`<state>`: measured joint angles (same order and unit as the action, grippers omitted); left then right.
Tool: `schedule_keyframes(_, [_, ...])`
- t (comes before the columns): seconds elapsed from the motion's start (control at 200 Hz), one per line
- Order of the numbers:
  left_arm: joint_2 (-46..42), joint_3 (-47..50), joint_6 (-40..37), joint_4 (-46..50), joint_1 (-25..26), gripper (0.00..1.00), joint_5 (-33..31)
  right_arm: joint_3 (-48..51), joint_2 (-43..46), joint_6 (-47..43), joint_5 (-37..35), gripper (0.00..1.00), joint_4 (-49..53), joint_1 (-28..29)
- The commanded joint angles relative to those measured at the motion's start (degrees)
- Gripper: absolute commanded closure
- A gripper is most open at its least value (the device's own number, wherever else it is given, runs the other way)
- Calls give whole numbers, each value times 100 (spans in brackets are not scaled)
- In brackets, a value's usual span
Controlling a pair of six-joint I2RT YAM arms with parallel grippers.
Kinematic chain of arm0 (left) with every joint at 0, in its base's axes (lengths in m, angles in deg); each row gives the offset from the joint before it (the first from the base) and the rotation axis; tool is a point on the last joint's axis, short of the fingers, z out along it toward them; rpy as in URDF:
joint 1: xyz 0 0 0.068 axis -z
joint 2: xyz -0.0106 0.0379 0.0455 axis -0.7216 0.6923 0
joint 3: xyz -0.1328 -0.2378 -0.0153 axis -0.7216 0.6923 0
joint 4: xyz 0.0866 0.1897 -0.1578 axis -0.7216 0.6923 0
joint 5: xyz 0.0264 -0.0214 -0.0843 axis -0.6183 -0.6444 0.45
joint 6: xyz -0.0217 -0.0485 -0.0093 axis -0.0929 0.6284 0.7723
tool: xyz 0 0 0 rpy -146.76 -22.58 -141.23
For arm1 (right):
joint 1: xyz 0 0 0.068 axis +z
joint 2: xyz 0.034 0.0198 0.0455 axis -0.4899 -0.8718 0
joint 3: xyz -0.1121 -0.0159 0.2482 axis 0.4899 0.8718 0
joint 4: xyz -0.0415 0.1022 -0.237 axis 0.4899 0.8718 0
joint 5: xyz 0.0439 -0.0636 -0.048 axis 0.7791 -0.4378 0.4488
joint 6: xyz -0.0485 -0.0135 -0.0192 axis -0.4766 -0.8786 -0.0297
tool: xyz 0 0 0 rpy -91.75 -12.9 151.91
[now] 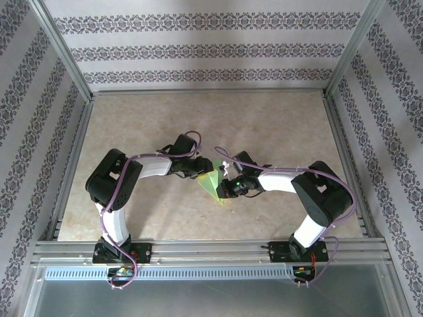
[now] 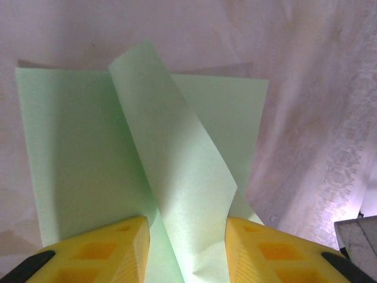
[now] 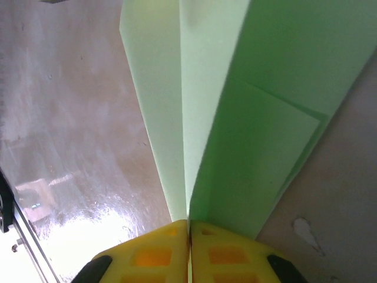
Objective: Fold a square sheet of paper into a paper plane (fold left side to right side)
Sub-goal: Fourth fold the wing at the center of the table.
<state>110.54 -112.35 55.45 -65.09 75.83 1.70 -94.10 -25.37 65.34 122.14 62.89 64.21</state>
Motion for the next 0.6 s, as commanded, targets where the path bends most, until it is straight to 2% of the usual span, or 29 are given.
schedule_keyframes(0.0, [159, -68, -223, 492, 69, 60, -269, 8, 42, 34, 111, 86, -64, -66])
schedule_keyframes(0.185, [154, -71, -250, 556, 73, 61, -323, -18, 270, 112, 164, 78, -64, -103])
schedule_keyframes(0.435, [141, -59, -235, 546, 81, 61, -340, 95, 601, 387, 438, 59, -400, -406])
schedule_keyframes(0.595, [133, -58, -225, 528, 77, 60, -328, 58, 508, 614, 524, 57, -649, -614])
